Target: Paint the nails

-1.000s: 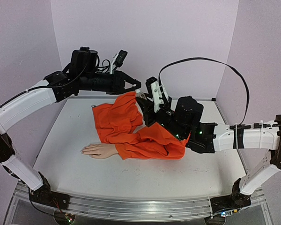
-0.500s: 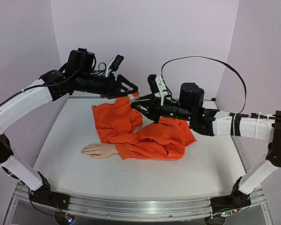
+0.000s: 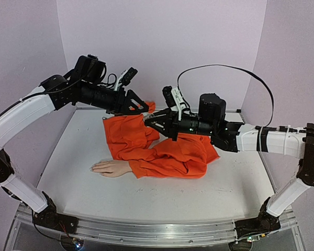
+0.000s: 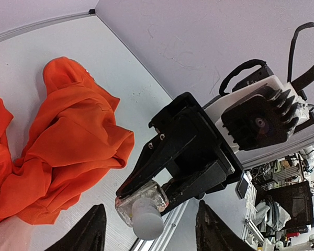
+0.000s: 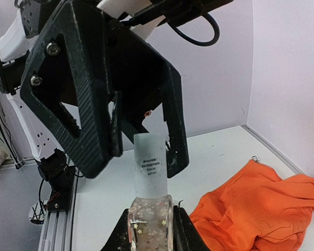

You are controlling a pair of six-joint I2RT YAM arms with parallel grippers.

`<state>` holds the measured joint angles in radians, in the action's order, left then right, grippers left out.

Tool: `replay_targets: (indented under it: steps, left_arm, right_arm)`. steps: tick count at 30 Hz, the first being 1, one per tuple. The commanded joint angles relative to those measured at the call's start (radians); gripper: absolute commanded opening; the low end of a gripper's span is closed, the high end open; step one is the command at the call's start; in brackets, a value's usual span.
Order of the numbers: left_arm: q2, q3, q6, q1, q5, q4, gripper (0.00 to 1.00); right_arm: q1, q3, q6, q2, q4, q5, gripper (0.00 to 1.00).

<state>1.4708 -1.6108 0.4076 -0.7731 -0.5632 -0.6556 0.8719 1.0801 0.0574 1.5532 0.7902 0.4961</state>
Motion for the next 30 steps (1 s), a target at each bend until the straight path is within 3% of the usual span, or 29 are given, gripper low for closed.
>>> replay_targets:
  steps: [1,7,20,25,30]
  left_arm:
    - [-0.011,-0.066,-0.038,0.004,0.009,-0.026,0.53]
    - [0.007,-0.083,-0.041,0.003,0.016,-0.043,0.4]
    - [0.049,-0.131,-0.039,0.003,0.022,-0.068,0.24]
    - [0.052,-0.148,-0.039,0.004,0.035,-0.082,0.13]
    - [0.064,-0.181,-0.018,0.003,0.058,-0.119,0.05]
  right_arm:
    - [0.001,0.05,0.007,-0.019,0.06,-0.001,0.0]
    - [0.002,0.05,0.005,-0.021,0.058,-0.002,0.0]
    - [0.001,0.052,-0.002,-0.03,0.051,0.003,0.0]
    - [0.002,0.051,-0.015,-0.031,0.045,-0.005,0.0]
    - [0.005,0.035,-0.048,-0.041,0.035,-0.117,0.0]
